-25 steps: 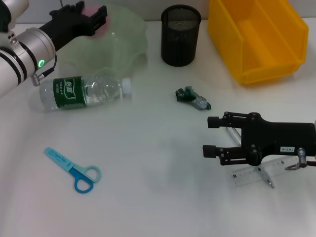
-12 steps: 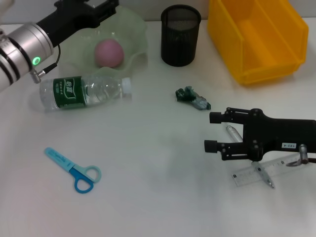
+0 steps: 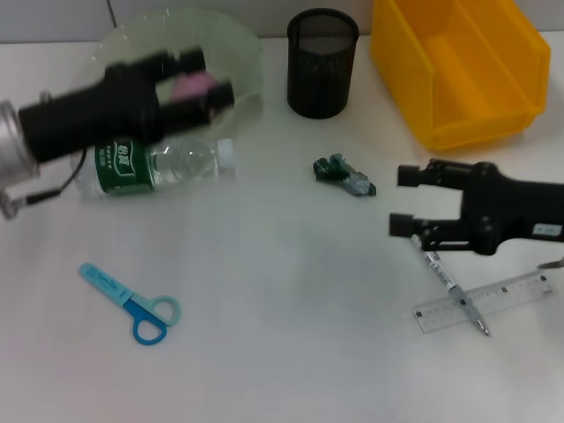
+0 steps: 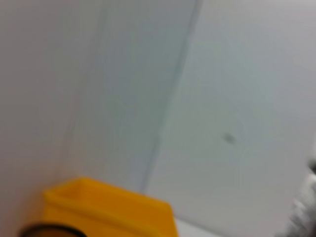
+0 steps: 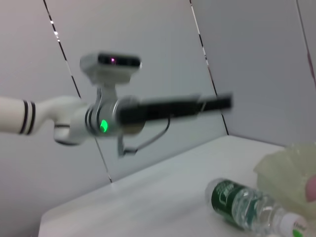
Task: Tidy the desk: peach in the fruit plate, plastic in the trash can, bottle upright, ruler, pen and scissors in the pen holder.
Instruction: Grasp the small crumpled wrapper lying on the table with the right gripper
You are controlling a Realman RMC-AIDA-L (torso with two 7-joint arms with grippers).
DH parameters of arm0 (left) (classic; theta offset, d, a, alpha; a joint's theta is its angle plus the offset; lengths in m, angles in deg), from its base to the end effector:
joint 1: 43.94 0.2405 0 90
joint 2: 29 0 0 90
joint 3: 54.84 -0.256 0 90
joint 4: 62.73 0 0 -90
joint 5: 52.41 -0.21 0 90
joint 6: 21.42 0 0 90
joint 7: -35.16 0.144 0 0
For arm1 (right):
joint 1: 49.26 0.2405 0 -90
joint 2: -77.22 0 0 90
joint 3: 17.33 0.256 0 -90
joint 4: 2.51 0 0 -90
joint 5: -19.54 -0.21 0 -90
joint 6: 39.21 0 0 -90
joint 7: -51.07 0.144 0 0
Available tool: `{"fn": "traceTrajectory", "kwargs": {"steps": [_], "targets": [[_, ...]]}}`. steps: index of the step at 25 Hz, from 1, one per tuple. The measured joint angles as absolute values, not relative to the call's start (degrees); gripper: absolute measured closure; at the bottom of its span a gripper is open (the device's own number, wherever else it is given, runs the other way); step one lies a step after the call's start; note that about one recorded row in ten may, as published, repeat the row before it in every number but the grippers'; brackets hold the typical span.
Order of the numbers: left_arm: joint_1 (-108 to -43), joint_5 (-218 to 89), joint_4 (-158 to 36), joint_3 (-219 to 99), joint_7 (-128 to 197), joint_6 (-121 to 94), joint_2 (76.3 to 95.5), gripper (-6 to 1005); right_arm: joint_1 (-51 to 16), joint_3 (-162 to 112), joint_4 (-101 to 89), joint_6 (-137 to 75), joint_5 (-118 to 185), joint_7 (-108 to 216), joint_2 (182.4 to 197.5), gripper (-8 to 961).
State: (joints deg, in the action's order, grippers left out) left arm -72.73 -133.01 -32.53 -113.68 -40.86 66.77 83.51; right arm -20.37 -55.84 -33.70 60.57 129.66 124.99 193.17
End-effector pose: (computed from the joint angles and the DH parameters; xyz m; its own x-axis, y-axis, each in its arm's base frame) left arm -0.2411 0.3415 0.0251 0.6470 0.2457 0.7218 0.4566 -0.8830 -0.1087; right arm 0.2642 0.3035 0.0116 0.7355 -0.3083 -0.6033 -0.4006 -0.9160 -0.0204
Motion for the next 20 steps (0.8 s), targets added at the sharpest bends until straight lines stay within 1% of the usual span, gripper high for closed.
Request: {"fn": "traceTrajectory", "kwargs": {"steps": [5,7,10,12,16,20], "targets": [[-70.5,-139.0,-32.0,-113.6,-39.3,71.2,82.81,226,-20.4,-54.2,-41.7,65.3,129.7,134.0,192.35,131],[-70.0,-141.0,-32.1,-113.6,-37.6,72.0,82.83,226,-19.8,-54.1,-45.5,66.9,129.8,138.4,192.04,130],[-69.2,-142.9,-32.3,-113.8,-34.1,73.0,83.41,226,-18.1,-54.5,-51.6,69.2,130.6,146.1,191.32,130],[-68.2,-143.1,-32.3,-114.1,-31.1,73.3,84.21,226,-16.0,-54.7,-55.3,70.5,132.7,151.8,190.66,131],[-67.5,-143.1,-32.3,-113.8,-29.3,73.3,84.96,226,-10.6,-54.8,-58.9,72.1,139.5,160.5,189.41,131],[-67.4,-143.1,-32.6,-114.0,-28.7,73.2,85.24,226,-5.4,-57.9,-59.8,71.7,147.2,163.8,189.02,132]]}}
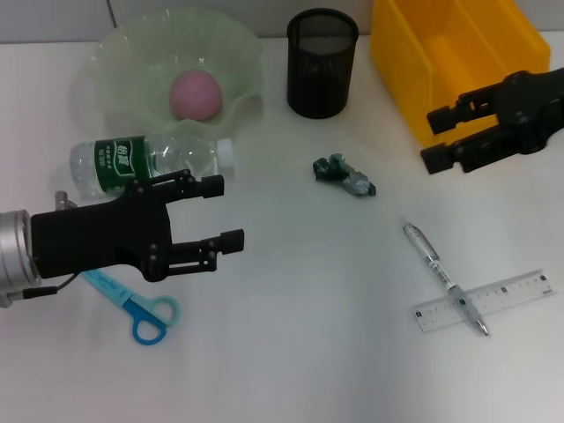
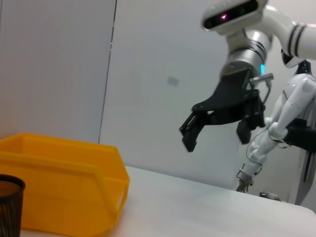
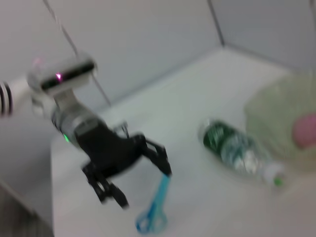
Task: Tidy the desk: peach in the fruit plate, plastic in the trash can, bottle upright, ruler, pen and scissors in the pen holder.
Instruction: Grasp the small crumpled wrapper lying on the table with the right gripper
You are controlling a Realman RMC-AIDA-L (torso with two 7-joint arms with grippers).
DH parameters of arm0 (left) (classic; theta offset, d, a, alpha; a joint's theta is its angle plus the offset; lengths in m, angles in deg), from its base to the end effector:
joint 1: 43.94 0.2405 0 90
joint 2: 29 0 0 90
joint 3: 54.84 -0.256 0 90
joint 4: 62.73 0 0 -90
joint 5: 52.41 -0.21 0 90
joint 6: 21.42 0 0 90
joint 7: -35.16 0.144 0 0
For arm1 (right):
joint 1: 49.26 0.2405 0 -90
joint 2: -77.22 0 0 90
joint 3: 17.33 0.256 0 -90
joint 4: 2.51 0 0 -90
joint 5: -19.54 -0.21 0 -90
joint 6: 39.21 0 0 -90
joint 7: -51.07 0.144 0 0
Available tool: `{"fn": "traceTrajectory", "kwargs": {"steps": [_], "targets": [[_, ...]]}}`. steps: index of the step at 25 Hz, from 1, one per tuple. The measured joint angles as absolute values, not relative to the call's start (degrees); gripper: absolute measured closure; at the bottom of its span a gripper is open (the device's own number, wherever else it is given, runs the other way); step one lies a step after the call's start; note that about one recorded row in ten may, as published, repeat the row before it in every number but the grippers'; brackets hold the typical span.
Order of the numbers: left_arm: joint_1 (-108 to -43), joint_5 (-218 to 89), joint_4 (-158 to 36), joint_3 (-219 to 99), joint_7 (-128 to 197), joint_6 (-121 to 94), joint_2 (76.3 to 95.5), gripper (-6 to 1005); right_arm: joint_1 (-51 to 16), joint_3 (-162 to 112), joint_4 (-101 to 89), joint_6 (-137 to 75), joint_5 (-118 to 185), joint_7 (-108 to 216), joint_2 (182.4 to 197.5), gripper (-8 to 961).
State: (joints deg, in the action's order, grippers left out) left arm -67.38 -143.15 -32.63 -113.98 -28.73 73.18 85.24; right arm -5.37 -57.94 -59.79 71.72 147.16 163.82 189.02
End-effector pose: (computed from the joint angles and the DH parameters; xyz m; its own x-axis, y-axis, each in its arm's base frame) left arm -0.2684 0.2882 -0.0020 0.7645 0.1766 0.6199 0.2997 -0.9488 -0.0993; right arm 0.1782 0.3640 0.0863 0.8661 -0.4650 -0.1834 -0.4680 -0.8832 0.0290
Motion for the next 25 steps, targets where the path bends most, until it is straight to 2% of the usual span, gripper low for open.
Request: {"fn": "traceTrajectory", "kwargs": {"steps": [3,5,6,15,25], "targets": [[-67.9,-143.2,-34.6,-114.3,-27.3,73.0,85.32,226,-2.4,-61.9,-60.1,69.7,152.2,165.8,189.21,132],[-67.9,-143.2,-34.6,-114.3,-27.3,73.0,85.32,226,0.3,-67.7,-60.3,66.1,157.1,168.7,190.13,133],[-67.9,-143.2,-34.8,-114.3,-27.2,73.0,85.32,226,0.3,-67.7,-60.3,66.1,157.1,168.7,190.13,133],[-67.8,-144.7,-35.1,-113.9,-27.2,72.0,85.35,227,4.4,-77.8,-61.4,54.7,170.7,172.8,196.06,134],[-67.6,-144.6,-35.1,-113.9,-27.2,70.7,85.61,227,5.2,-88.6,-52.8,38.4,170.6,177.3,196.69,136]]}}
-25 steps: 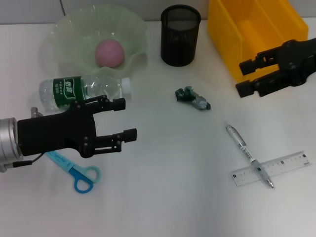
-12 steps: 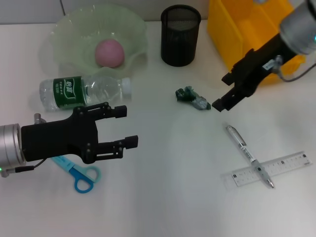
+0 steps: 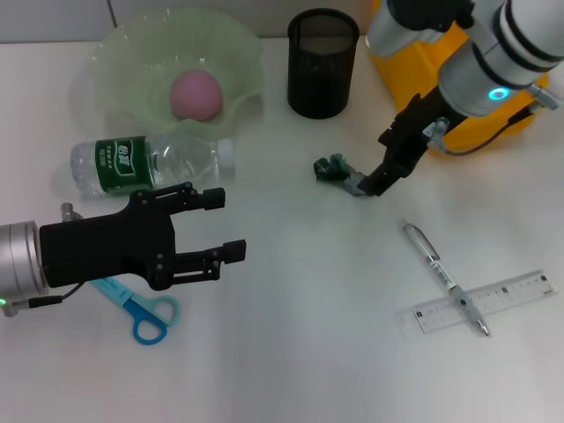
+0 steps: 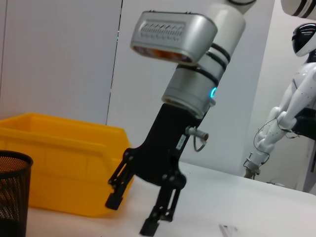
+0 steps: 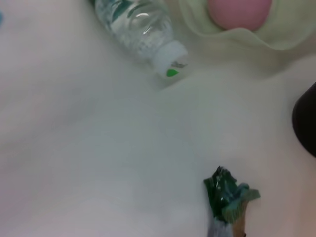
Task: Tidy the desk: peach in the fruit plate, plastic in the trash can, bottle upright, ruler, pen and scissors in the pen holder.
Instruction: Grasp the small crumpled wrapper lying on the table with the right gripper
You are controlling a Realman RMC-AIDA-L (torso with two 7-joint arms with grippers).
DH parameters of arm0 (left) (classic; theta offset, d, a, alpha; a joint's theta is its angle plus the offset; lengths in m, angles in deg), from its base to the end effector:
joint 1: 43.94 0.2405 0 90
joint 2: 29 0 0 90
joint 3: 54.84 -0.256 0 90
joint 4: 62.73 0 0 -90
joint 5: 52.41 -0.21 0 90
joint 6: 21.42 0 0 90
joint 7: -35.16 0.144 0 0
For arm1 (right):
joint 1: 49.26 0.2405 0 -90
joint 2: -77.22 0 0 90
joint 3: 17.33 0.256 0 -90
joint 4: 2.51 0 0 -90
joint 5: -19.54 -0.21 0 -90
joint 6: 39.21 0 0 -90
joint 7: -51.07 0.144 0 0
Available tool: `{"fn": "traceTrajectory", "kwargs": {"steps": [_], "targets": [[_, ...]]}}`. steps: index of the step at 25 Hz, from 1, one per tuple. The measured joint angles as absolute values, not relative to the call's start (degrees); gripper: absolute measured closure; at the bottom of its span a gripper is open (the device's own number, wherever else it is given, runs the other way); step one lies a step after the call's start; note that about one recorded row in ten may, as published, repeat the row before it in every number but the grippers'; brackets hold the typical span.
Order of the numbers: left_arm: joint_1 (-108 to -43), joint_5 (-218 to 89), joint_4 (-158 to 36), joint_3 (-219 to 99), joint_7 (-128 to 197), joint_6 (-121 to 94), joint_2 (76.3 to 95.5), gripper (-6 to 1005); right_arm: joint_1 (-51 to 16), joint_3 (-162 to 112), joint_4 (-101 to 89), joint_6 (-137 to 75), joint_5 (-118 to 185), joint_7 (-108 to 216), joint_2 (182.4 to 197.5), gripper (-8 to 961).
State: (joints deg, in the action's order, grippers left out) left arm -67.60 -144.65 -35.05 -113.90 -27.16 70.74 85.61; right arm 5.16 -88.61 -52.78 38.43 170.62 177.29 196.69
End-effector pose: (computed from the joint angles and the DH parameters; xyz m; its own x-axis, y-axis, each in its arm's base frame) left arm -0.2762 0.2860 -0.0127 0.7782 0.2011 0.5949 0.3245 -0.9399 -0.1068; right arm 0.1472 0.4166 -0.0341 0.8698 -0.3836 0.3103 -0.2744 -0.8988 -0.3419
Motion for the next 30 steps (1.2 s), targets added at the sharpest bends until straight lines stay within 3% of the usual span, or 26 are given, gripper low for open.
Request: {"fn": "traceTrajectory", "kwargs": {"steps": [30], "targets": [[-68.8,-144.6,-35.0,-114.1,-27.3,68.6,85.79,227,6.5,-89.1,-36.6,19.4,161.6,178.5,196.94,140]]}}
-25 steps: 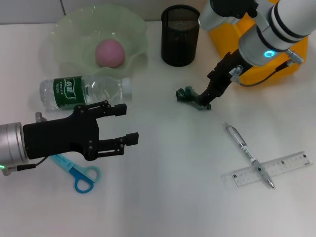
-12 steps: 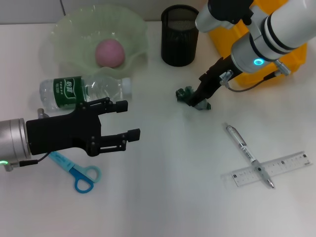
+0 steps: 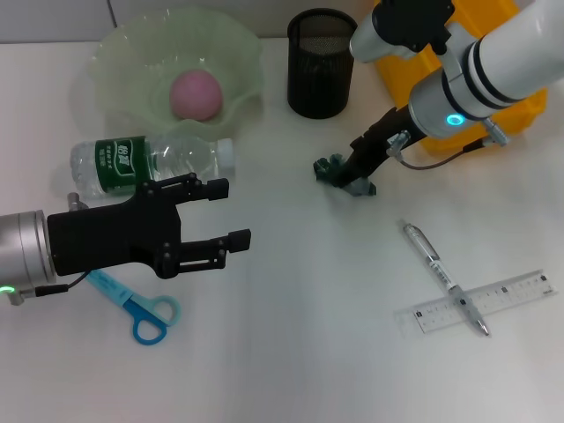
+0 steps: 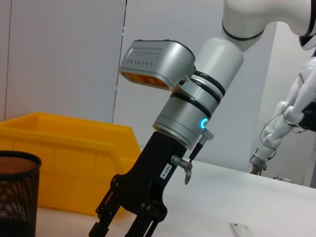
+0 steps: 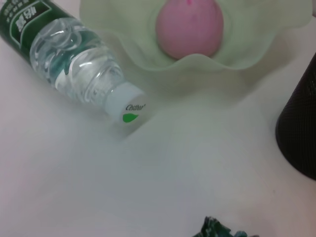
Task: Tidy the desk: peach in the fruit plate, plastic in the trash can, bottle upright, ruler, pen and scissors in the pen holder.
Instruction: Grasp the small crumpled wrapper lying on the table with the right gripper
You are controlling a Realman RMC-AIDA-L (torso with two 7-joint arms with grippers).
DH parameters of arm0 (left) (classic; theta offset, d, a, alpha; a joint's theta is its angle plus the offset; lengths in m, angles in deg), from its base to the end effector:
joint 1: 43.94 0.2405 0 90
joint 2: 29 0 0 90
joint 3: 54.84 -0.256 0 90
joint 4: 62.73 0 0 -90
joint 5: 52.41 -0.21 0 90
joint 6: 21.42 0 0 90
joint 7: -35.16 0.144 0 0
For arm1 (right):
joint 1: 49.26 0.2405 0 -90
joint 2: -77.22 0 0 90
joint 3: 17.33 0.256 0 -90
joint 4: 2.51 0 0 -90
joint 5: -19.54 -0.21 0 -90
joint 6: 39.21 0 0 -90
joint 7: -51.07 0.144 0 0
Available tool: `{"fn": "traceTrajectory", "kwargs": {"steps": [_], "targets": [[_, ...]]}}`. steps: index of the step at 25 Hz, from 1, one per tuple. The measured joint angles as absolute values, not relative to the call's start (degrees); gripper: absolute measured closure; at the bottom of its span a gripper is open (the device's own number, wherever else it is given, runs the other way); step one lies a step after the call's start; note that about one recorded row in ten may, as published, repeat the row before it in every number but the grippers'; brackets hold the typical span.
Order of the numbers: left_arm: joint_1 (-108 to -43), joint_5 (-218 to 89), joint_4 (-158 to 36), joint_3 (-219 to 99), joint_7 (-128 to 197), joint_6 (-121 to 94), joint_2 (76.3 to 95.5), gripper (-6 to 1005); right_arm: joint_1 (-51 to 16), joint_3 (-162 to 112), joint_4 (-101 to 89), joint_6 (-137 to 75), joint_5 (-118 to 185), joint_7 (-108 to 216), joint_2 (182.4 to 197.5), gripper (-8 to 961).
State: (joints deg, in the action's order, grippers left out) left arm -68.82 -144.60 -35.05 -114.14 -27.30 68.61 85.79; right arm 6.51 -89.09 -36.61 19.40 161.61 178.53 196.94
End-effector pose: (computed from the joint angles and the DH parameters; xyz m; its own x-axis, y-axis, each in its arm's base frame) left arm -0.2726 0.2952 -0.0152 0.7899 0.1927 0.5821 0.3225 -0.9380 -0.1271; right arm 0.1719 0.4289 -0.0711 0.8475 -0.5173 0.1187 -0.4339 -0.8041 -0.4064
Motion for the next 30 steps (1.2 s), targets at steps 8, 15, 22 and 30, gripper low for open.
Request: {"fn": "traceTrajectory", "kwargs": {"steps": [8,15,22,30], "targets": [[-68.8,-144.6,-35.1,-114.4,-27.2,68.6,85.79,227,6.4,-91.1,-35.3,18.0,159.1,177.9,196.93,373],[-68.8,-144.6,-35.0,-114.3,-27.2,68.7,85.79,227,6.1,-91.1,-35.1,17.3,159.0,177.9,196.92,470],[-68.8,-144.6,-35.0,-114.3,-27.2,68.8,85.79,228,6.1,-91.1,-33.9,16.4,159.0,177.9,196.92,519],[-68.8,-144.6,-34.8,-114.3,-27.2,68.9,85.79,228,6.1,-91.1,-33.6,15.8,159.0,177.9,196.92,575]]}}
